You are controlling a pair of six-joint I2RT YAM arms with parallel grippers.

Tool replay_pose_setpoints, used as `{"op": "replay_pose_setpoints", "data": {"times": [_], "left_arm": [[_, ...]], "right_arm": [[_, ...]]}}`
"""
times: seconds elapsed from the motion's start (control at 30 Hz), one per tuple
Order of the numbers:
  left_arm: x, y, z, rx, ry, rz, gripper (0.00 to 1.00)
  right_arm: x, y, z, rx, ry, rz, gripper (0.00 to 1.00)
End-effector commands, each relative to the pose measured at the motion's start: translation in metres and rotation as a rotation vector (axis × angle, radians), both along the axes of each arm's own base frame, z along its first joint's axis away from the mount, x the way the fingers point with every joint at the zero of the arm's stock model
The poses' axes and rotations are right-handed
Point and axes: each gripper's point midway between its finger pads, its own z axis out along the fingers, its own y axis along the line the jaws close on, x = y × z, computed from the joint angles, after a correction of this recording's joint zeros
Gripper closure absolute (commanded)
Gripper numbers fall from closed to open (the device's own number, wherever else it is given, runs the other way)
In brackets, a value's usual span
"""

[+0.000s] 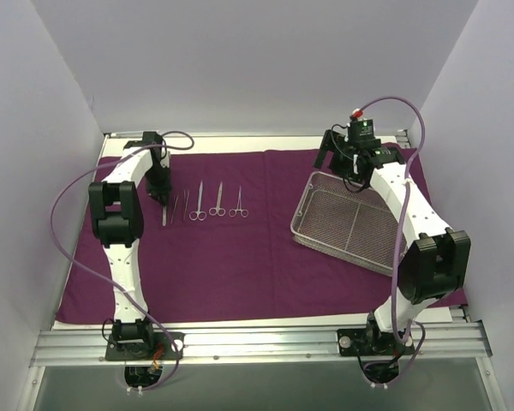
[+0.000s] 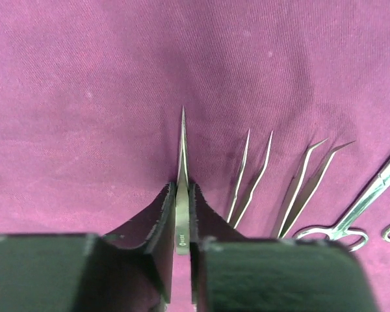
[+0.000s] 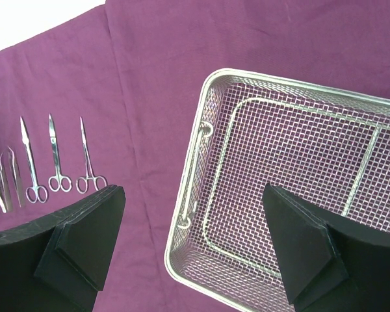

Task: Open and lay out the surgical kit
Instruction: Pick up the medical item from the surgical kit, then place the medical item in the surgical kit.

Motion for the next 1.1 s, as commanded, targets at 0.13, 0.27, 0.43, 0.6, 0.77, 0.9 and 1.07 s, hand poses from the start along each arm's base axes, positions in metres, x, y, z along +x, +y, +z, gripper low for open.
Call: {"op": "replay_pose_setpoints", "data": {"times": [0.13,0.27,0.43,0.6,0.77,0.9,1.07], "left_arm": [[0.017,0.002,0.056,-0.019,-0.124,0.031,0.98],[0.011,-0.002,0.109,-0.044,-0.188,0.037,0.98],[-0.002,-0.069,0.163,-0.423,-0.290,-0.054,0.98],[-0.026,-0.140,0.201,-0.705,-0.372,-0.182,0.98],[-0.044,-0.197,0.222,-0.848,-0.414,-0.288,0.98],[-0.054,-0.226,0.231,-0.874,-0.411,-0.346,0.98],[-0.058,-0.243,0.233,-0.885,-0.395,-0.360,0.98]], "right_arm": [[0.006,0.000,0.010,-0.011,-0.017,0.017,0.10],[0.007,0.009,0.012,-0.011,-0.025,0.055,0.12],[0.008,0.061,0.035,0.120,-0.102,0.234,0.18],[0.001,0.125,0.043,0.197,-0.098,0.404,0.25],[-0.004,0.180,0.057,0.246,-0.114,0.493,0.32],[-0.005,0.202,0.057,0.279,-0.096,0.511,0.34],[-0.008,0.222,0.059,0.307,-0.084,0.527,0.37]]}}
